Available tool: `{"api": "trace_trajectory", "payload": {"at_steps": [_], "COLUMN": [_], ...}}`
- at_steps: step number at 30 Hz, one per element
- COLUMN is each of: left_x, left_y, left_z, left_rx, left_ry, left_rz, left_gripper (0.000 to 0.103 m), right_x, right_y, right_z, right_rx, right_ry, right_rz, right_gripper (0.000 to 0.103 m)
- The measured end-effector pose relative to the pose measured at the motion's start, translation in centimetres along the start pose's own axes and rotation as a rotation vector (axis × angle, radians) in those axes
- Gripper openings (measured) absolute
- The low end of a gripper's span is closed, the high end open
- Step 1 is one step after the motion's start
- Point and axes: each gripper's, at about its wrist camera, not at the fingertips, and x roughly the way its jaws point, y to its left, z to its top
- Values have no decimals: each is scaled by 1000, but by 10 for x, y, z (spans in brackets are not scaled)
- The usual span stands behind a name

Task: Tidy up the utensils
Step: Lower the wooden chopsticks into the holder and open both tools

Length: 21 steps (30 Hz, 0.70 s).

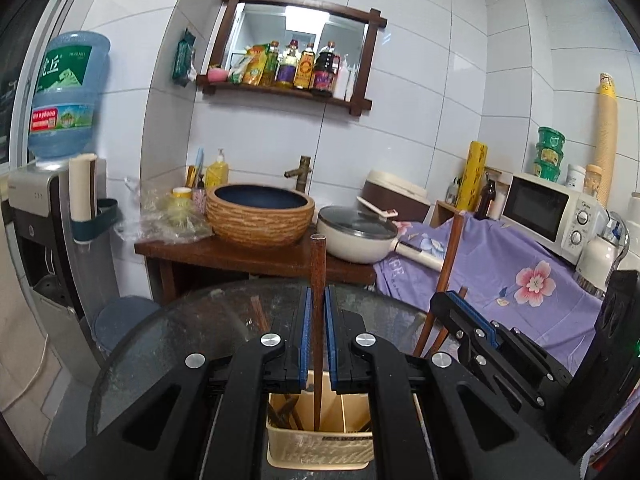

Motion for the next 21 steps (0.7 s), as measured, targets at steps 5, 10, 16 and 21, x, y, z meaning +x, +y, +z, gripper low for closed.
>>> {"api": "trace_trajectory", "payload": {"at_steps": [5,10,16,21], "left_x": [10,16,15,-2], "left_y": [2,3,6,4], "left_z": [-17,-32,-46,-57], "left_rx": [3,14,21,28], "left_ry": [45,76,91,71], "left_rz": [-1,-3,-2,-13], "left_gripper": [7,7,14,46], "right_x": [4,5,1,-18], "right_y": [1,0,3,4], "right_z": [-19,-33,-43,-49], "right_rx": [-5,-8,-39,-51], "right_ry": [48,83,102,67], "right_rz": [19,20,26,37], "right_gripper": [7,7,10,45]}}
